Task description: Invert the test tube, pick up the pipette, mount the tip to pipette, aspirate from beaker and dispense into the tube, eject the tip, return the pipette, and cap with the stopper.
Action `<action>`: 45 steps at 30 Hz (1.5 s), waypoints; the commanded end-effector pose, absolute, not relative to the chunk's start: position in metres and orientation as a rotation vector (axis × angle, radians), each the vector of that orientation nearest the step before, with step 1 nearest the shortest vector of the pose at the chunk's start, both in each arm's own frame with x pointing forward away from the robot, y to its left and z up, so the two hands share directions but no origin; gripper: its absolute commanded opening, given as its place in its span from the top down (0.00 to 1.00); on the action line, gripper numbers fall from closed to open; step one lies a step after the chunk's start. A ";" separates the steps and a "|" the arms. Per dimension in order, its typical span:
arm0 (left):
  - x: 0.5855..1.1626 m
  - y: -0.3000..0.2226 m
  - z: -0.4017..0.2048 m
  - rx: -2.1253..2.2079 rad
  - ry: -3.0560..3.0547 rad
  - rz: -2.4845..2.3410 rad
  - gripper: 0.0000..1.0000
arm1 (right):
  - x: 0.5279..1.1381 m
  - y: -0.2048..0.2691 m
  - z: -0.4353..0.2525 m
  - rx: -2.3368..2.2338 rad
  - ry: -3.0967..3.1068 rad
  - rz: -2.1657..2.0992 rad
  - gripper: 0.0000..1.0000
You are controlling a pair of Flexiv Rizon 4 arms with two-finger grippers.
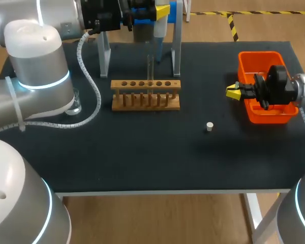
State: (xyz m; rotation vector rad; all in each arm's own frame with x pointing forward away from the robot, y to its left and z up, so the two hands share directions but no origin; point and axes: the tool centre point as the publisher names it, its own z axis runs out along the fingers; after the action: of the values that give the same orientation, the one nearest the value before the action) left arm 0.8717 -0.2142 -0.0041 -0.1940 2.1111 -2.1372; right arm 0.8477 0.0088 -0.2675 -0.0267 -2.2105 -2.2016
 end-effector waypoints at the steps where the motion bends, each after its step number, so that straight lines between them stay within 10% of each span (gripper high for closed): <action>1: 0.872 -0.214 -0.004 -0.196 2.112 -2.136 1.00 | 0.848 0.009 -0.268 -0.025 -2.212 -2.199 1.00; 45: 0.872 -0.214 -0.004 -0.196 2.112 -2.136 1.00 | 0.852 0.073 -0.249 -0.011 -2.197 -2.207 1.00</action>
State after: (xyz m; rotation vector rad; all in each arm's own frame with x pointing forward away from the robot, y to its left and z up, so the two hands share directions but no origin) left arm 0.8715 -0.2143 -0.0038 -0.1958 2.1121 -2.1354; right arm 0.8516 0.0627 -0.2503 -0.0010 -2.1932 -2.2063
